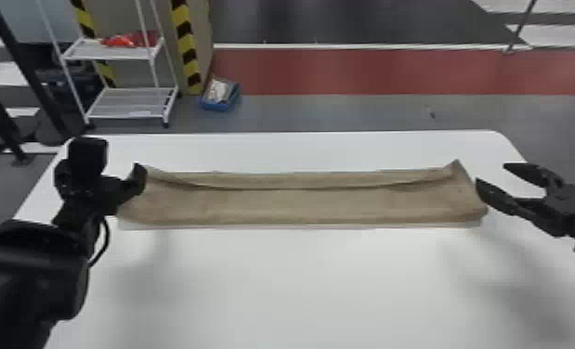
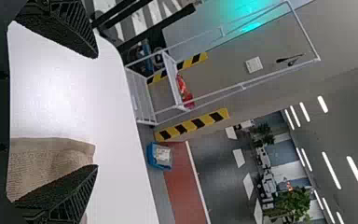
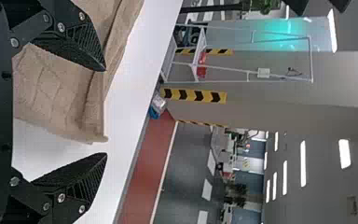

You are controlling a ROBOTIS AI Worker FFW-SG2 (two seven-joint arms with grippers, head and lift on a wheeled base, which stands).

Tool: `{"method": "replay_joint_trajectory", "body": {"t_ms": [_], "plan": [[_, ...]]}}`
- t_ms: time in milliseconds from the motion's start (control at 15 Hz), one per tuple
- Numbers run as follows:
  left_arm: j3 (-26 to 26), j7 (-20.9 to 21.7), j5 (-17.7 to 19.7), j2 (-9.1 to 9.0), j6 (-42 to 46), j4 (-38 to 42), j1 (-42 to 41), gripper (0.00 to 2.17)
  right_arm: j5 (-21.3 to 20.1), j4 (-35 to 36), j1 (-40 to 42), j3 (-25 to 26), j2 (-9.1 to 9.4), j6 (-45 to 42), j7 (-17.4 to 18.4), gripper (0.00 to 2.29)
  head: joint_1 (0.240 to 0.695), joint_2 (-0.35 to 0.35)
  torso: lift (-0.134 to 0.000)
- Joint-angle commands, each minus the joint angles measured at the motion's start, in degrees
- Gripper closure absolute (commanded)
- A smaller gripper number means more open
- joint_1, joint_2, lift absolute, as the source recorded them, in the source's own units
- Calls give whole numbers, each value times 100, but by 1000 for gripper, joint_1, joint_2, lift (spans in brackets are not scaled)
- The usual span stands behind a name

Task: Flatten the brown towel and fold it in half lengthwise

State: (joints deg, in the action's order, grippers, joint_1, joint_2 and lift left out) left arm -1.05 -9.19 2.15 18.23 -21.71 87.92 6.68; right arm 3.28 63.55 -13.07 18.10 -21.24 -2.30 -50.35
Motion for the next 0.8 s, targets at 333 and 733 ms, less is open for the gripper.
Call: {"method": "replay_joint_trajectory", "body": {"t_ms": [333, 733], "plan": [[219, 646, 699, 111, -75, -187, 202, 100, -345, -493, -530, -61, 41, 1228, 939, 383, 695, -46, -128], [422, 1033, 989, 155, -989, -249, 281, 218, -363, -677, -697, -290, 93, 1210, 957, 383, 695, -36, -128]]}}
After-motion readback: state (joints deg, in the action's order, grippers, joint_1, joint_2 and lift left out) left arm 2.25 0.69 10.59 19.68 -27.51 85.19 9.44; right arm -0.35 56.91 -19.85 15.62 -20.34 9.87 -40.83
